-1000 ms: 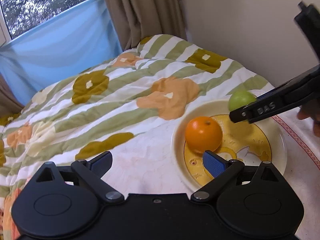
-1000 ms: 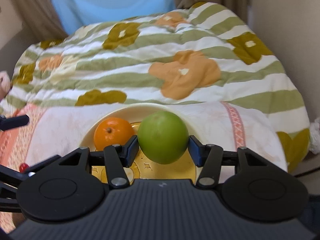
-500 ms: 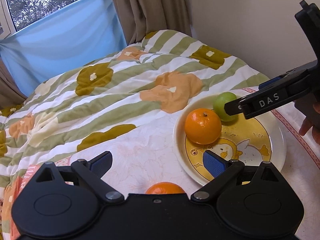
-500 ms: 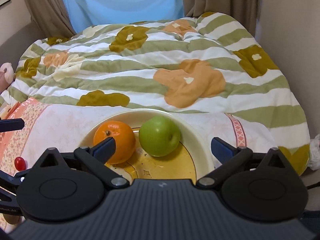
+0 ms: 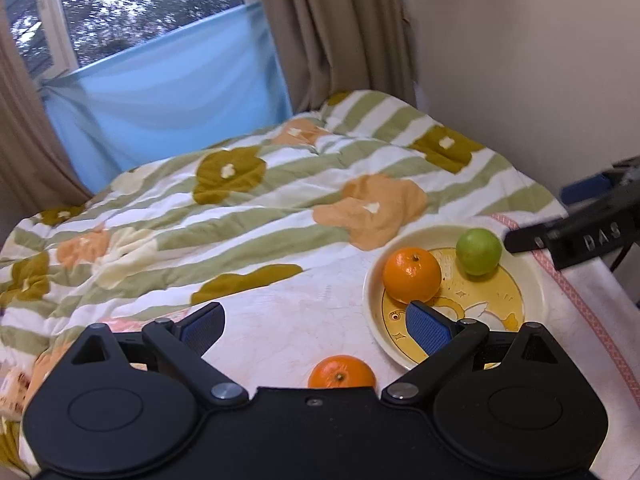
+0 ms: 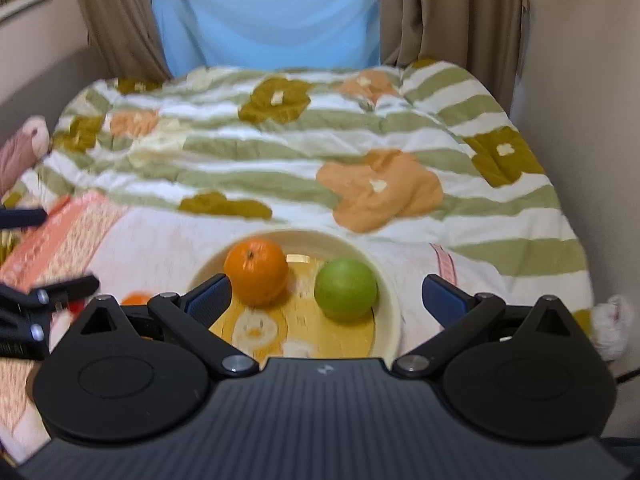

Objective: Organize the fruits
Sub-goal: 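Withdraw both open tools from the bowl toward the remaining fruits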

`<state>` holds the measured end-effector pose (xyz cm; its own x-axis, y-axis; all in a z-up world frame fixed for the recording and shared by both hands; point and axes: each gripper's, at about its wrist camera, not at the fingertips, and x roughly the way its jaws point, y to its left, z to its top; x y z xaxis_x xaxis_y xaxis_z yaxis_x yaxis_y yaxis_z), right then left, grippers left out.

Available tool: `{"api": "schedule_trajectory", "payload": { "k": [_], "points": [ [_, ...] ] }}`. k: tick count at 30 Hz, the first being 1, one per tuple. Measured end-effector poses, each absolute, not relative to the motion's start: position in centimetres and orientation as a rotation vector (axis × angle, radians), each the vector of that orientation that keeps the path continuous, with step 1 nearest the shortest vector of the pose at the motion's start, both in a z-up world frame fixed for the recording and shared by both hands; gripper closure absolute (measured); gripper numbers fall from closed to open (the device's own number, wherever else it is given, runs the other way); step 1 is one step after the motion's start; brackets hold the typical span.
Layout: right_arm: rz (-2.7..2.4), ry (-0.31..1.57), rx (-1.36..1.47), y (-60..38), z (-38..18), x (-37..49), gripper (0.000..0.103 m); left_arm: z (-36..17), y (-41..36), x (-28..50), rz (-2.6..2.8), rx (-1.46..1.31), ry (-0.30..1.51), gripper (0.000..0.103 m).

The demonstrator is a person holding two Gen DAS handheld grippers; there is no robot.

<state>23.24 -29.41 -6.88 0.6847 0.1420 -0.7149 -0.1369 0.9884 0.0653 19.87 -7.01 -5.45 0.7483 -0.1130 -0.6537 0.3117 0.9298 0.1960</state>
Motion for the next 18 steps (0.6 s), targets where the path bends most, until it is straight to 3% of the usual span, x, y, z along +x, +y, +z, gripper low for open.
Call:
{"api": "schedule_trajectory", "payload": {
  "k": [18],
  "points": [
    [0.268,0.738,0.015,-26.5,-0.8,10.1,0.000,-0.6,-3.2,7.4,-0.167,0.242,0.613,0.004]
  ]
}}
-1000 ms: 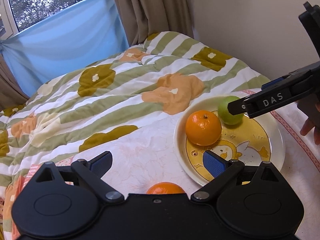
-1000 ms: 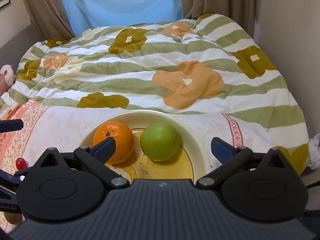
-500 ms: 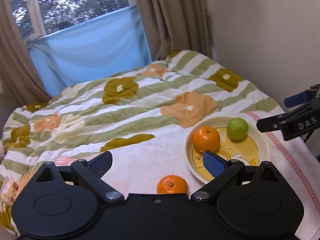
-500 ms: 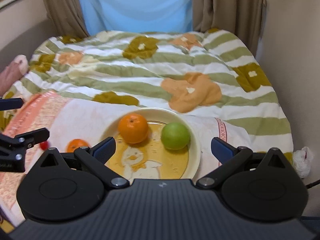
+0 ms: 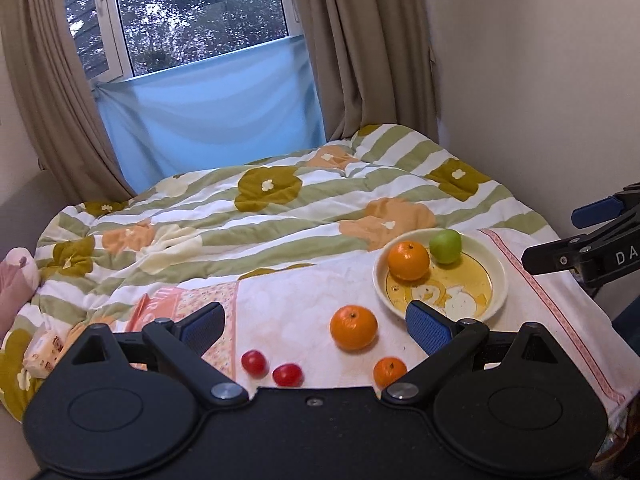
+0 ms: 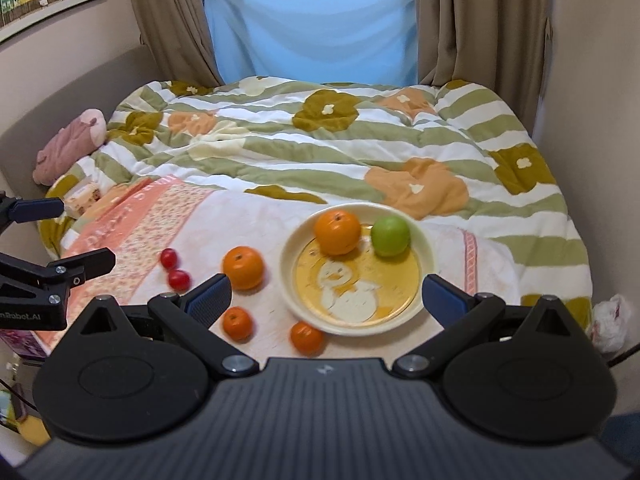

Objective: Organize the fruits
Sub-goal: 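Withdraw both open tools from the bowl toward the remaining fruits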

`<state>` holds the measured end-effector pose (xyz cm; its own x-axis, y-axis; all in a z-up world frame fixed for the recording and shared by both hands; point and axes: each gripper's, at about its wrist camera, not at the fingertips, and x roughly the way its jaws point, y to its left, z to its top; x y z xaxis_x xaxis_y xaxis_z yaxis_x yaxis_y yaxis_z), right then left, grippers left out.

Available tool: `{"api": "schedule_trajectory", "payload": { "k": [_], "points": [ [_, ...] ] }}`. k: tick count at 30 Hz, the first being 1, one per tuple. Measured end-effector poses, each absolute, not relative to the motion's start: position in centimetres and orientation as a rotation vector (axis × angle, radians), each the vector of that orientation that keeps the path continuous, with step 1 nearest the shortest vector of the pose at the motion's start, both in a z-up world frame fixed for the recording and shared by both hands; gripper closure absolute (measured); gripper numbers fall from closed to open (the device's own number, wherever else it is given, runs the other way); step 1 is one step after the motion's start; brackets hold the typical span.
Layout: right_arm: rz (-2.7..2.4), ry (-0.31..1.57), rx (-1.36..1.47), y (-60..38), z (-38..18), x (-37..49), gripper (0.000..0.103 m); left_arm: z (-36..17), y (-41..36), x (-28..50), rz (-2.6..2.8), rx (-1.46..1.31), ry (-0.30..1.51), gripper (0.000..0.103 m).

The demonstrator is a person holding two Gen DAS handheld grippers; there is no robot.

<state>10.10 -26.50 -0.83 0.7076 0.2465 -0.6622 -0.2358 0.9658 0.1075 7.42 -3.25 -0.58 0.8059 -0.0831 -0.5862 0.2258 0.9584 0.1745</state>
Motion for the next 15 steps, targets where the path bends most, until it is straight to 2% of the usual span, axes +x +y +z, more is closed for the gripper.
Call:
{"api": "schedule_trajectory", "payload": {
  "k": [7,15],
  "points": [
    [0.212,0.749,0.042,-23.7,-1.0,6.5,0.000,-1.3,-0.9,6.4,-0.313,0.279,0.649,0.004],
    [0.177,0.820,0.007,-19.6,-5.4,4.7,0.000,-5.5,0.8,8.3,-0.547,0.371,0.717,0.004]
  ]
}}
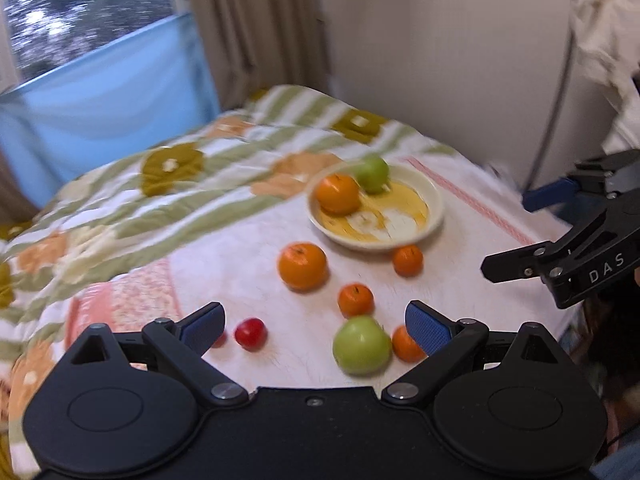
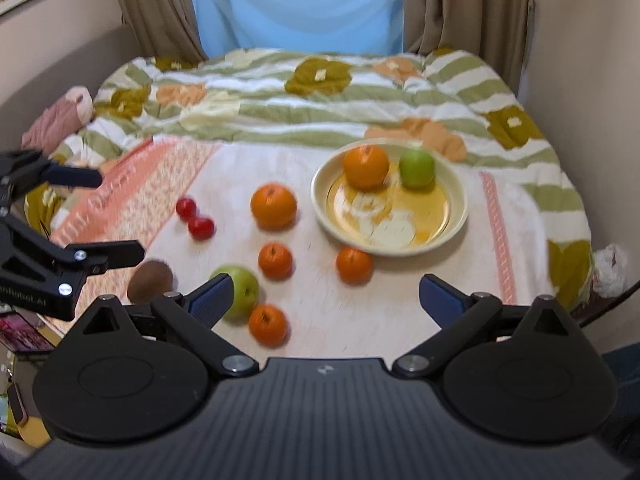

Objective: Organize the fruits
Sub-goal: 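Withdraw both open tools from the bowl toward the remaining fruits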

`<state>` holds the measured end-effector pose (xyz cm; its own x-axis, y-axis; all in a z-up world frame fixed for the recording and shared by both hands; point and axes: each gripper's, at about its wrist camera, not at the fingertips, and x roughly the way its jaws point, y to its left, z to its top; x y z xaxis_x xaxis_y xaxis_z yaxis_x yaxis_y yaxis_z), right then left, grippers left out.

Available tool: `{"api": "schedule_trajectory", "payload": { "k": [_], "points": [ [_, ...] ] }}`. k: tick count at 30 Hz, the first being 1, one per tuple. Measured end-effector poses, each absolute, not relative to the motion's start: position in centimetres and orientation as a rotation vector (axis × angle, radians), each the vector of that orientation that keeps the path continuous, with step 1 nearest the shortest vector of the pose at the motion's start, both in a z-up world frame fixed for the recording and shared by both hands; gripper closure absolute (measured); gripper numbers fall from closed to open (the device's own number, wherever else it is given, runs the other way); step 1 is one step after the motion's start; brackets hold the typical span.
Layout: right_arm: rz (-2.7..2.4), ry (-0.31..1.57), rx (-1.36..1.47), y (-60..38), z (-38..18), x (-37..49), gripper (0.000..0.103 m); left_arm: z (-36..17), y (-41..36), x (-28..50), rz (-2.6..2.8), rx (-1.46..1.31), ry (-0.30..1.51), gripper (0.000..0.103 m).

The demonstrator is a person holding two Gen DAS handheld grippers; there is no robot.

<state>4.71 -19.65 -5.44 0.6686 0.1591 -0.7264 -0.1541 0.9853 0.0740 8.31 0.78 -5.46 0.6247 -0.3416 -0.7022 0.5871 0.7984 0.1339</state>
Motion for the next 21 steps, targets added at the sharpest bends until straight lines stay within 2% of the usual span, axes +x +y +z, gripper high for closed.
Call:
{"api": "schedule_trajectory", "payload": {
  "k": [10,13,21],
  "points": [
    [0.160,0.921,-0.004,-16.3,-11.3,5.6,0.000,-11.5,0.2,11.5,-0.797,0.526,0.757,0.005],
    [0.181,0.951,-0.013,-15.8,-12.6,6.4,0.007,-13.0,-0.8,12.4,-0.872,0.574,0.778,0.009],
    [0.215,0.988,-0.089,-14.6,-14.4,7.8,0.013,-15.6,-2.6,14.0,-0.988,0.651,0.798,0.020]
  ]
}}
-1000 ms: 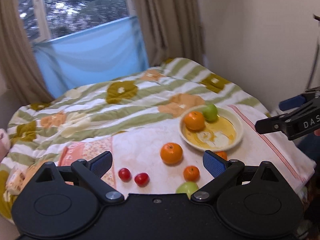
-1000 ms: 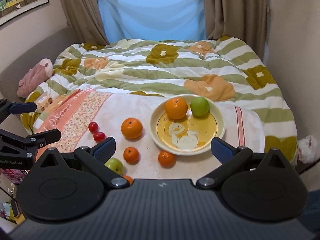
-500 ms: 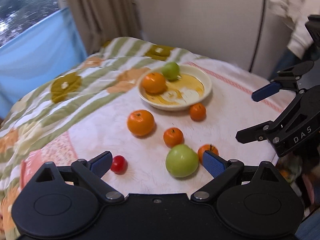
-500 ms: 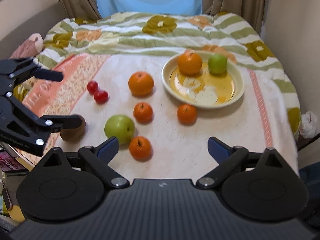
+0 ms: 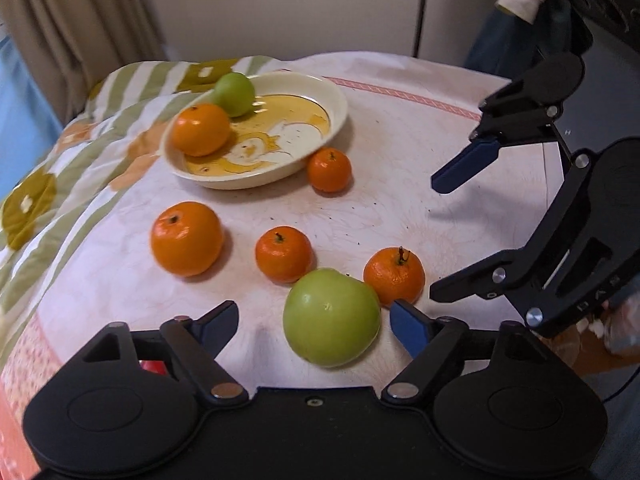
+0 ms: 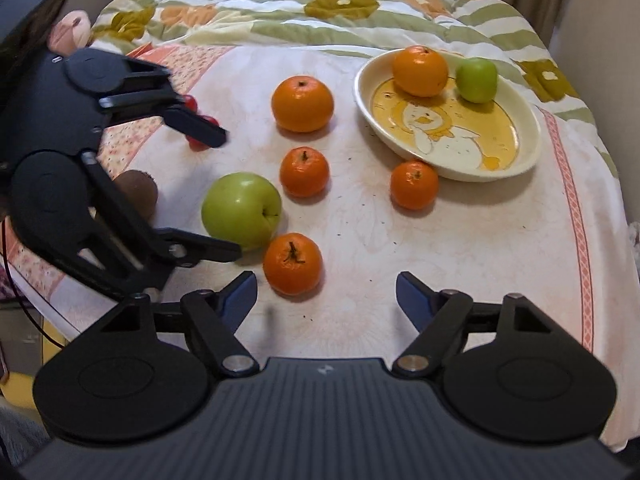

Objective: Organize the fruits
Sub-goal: 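Withdraw both open tools from the bowl toward the remaining fruits, then grasp a green apple with the left tool while the right tool grasps a tangerine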

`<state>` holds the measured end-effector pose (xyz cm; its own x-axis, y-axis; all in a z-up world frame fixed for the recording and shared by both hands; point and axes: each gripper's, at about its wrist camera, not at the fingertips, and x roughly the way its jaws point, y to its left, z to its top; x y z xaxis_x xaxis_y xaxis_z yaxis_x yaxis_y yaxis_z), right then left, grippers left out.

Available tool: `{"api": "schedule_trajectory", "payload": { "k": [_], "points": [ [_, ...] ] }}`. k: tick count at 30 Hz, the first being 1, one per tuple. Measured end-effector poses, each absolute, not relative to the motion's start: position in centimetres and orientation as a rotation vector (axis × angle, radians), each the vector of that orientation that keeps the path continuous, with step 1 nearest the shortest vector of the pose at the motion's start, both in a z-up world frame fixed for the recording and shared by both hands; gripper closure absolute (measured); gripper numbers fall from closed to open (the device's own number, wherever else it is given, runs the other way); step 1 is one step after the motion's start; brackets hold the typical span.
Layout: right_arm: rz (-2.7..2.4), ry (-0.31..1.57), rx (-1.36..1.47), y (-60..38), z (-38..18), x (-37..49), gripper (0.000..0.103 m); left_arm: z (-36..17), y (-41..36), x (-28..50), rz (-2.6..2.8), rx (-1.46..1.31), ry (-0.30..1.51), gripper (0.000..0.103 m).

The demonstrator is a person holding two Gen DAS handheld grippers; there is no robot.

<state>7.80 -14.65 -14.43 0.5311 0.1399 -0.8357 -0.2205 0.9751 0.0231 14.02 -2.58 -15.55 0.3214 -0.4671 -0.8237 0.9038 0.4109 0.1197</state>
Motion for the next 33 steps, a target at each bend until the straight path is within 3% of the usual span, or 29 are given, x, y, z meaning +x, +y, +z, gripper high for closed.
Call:
{"api": "schedule_trajectory", "payload": {
  "k": [4,8,10,33],
  "points": [
    [0.231,1.005,-0.117,-14.1,-15.0,8.2,0.021,-16.1,-3.0,14.4,-1.026,0.665,0.812,0.026],
    [0.244,1.007,-0.116,-13.8,-15.2,8.4,0.021,-16.5,-3.3,14.5,-1.046,0.670,0.822,0.033],
    [0.247,1.010,-0.121,-13.6,-15.3,8.5,0.021,-16.7,-3.6,14.5,-1.052,0.680,0.827,0.042],
    [0.331,1.017,-0.207,-12.4,-16.7,9.4,0.036,-16.4,-1.4,13.7,-0.919,0.654,0.854,0.043]
  ]
}}
